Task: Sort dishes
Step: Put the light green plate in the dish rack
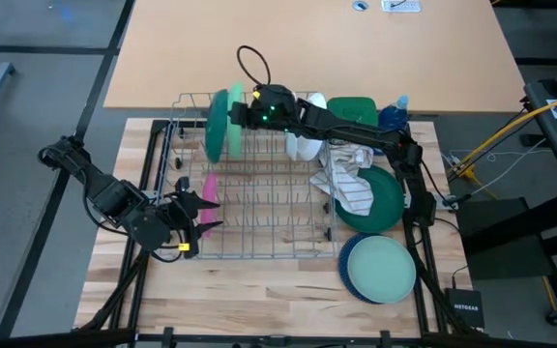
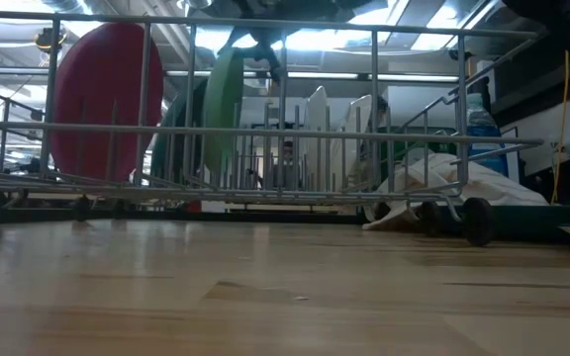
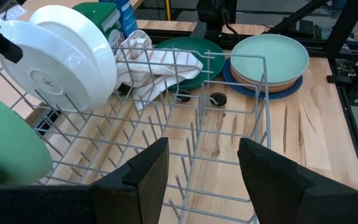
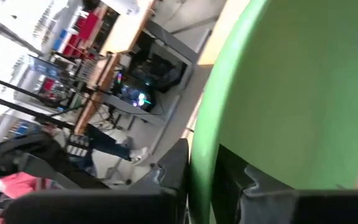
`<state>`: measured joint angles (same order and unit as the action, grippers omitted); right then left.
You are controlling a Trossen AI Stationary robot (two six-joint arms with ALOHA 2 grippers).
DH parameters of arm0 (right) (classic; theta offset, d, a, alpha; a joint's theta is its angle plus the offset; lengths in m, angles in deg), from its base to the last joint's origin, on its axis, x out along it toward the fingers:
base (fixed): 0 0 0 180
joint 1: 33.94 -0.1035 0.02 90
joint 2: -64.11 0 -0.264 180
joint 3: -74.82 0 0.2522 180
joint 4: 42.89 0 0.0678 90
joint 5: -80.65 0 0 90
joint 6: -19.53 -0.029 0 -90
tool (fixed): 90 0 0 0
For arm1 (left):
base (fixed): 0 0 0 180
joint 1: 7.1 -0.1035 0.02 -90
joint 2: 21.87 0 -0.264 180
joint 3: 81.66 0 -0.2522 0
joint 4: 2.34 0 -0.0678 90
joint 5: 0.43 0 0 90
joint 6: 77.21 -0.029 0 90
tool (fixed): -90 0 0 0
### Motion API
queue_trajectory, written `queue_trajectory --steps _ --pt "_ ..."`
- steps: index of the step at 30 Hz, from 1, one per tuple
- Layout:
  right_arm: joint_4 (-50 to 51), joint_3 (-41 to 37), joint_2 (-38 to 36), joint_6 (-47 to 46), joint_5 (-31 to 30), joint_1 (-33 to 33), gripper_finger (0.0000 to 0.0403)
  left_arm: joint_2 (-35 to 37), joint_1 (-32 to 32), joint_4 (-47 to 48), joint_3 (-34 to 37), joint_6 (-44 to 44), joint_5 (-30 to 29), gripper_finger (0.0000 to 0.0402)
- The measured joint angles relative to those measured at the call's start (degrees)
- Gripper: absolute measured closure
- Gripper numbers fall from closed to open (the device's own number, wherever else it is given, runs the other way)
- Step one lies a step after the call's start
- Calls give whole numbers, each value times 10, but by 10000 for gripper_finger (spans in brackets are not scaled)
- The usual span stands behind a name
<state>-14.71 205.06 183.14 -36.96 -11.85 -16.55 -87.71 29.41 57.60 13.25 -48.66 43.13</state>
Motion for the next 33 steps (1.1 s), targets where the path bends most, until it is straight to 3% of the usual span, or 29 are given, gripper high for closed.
queue_trajectory --steps 17,26,33 --pt "69 0 0 0 17 22 270 0 0 0 0 2 0 218" --pt "79 0 -1 44 91 53 271 0 0 0 0 10 0 217" --pt "151 0 -3 60 98 76 271 0 0 0 0 10 0 217"
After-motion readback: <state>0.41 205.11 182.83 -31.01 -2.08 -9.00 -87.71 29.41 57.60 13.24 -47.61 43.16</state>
